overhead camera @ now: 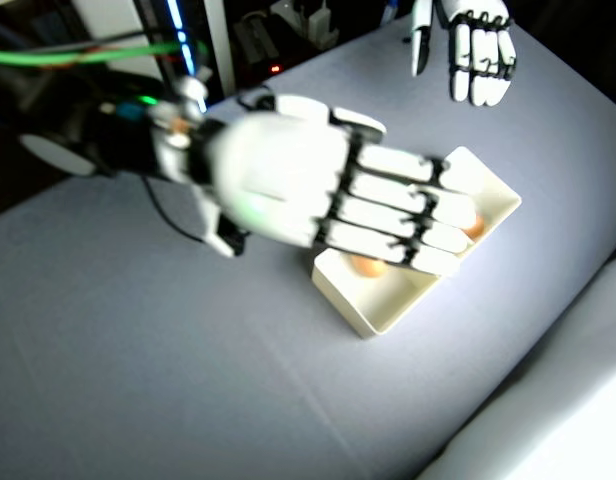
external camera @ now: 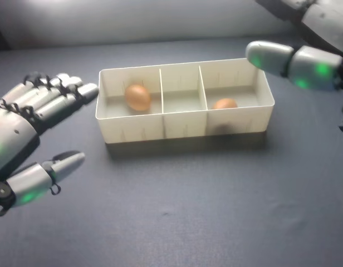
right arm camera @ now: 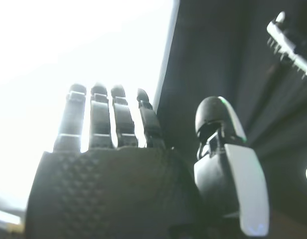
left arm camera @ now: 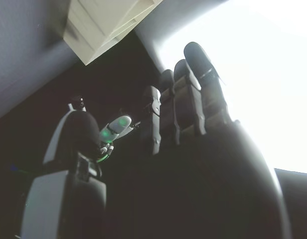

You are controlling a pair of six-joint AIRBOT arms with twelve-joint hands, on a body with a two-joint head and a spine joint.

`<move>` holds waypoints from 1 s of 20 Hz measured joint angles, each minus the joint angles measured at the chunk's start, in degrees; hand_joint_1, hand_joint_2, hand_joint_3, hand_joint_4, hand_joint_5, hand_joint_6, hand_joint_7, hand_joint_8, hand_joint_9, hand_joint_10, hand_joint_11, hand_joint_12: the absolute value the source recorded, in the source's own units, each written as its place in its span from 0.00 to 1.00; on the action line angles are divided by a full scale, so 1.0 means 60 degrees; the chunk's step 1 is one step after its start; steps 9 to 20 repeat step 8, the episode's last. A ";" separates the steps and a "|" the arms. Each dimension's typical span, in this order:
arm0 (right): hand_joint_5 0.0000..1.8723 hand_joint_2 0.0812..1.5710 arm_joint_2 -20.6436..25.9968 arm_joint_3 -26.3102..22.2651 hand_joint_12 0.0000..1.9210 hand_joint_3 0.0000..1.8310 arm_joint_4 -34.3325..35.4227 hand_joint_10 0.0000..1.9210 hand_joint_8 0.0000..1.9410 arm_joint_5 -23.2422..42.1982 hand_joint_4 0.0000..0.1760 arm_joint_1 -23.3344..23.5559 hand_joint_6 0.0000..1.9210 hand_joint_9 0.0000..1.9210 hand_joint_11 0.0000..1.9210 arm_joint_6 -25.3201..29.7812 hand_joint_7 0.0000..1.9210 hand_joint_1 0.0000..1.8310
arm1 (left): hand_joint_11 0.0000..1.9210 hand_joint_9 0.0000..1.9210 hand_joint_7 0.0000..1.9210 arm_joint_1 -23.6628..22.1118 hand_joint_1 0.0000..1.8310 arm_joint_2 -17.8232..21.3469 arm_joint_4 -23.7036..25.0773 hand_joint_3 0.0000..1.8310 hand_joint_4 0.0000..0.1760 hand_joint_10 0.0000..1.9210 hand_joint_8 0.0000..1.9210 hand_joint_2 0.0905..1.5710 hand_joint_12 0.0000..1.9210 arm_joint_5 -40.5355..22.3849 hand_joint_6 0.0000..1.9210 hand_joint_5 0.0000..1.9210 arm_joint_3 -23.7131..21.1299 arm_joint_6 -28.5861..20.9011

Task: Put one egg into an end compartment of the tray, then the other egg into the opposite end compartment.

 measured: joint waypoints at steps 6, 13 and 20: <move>0.00 0.83 0.1126 -0.1275 0.00 0.00 0.0433 0.00 0.00 0.2809 0.52 -0.2350 0.00 0.00 0.00 0.0000 0.00 0.05 | 0.00 0.00 0.00 0.0328 0.13 0.0157 -0.0474 0.00 0.71 0.00 0.00 0.84 0.00 -0.1191 0.00 0.00 -0.0302 0.0036; 0.00 0.80 0.1428 -0.1581 0.00 0.00 0.0787 0.00 0.00 0.3829 0.51 -0.2922 0.00 0.00 0.00 0.0000 0.00 0.03 | 0.00 0.00 0.00 0.0441 0.06 0.0237 -0.0572 0.00 0.96 0.00 0.00 0.81 0.00 -0.1577 0.00 0.00 -0.0375 0.0175; 0.00 0.80 0.1428 -0.1581 0.00 0.00 0.0787 0.00 0.00 0.3829 0.51 -0.2922 0.00 0.00 0.00 0.0000 0.00 0.03 | 0.00 0.00 0.00 0.0441 0.06 0.0237 -0.0572 0.00 0.96 0.00 0.00 0.81 0.00 -0.1577 0.00 0.00 -0.0375 0.0175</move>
